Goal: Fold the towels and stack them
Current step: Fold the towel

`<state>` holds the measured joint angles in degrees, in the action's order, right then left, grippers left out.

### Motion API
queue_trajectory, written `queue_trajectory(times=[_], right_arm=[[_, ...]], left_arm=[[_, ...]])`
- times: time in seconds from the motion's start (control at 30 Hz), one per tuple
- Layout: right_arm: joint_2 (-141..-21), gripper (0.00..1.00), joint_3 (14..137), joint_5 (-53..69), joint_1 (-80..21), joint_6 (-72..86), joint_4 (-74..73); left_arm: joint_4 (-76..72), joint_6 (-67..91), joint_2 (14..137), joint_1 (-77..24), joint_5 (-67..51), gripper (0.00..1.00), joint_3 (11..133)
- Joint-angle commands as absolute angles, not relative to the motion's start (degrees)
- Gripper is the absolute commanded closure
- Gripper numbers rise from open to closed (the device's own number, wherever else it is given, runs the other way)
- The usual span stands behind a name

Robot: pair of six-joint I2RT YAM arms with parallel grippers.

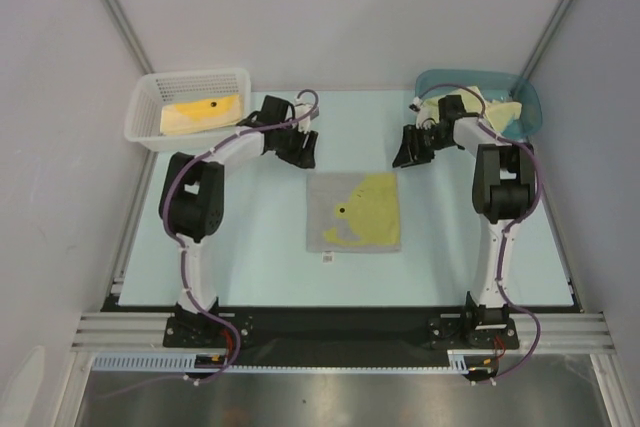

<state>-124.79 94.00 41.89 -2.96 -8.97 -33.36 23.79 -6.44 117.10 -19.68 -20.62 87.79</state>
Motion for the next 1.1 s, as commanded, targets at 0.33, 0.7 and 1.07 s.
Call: queue_trajectory(times=[0.33,0.7,1.07], right_arm=[[-136.8,0.64,105.3,50.5,-2.7,-20.7,-48.2],[-137.5,0.75,104.2,49.8,-1.8,-22.1,-48.9],[-137.7,0.79,105.0,49.3,-1.1,-21.4,-48.0]], left_arm=[[38.3,-19.9,130.2,-18.8,-31.9,0.48,104.1],[44.4,-22.8,133.8,-18.3,-32.6,0.53,108.9],[46.2,-23.2,136.1,-18.3,-29.3,0.61,112.8]])
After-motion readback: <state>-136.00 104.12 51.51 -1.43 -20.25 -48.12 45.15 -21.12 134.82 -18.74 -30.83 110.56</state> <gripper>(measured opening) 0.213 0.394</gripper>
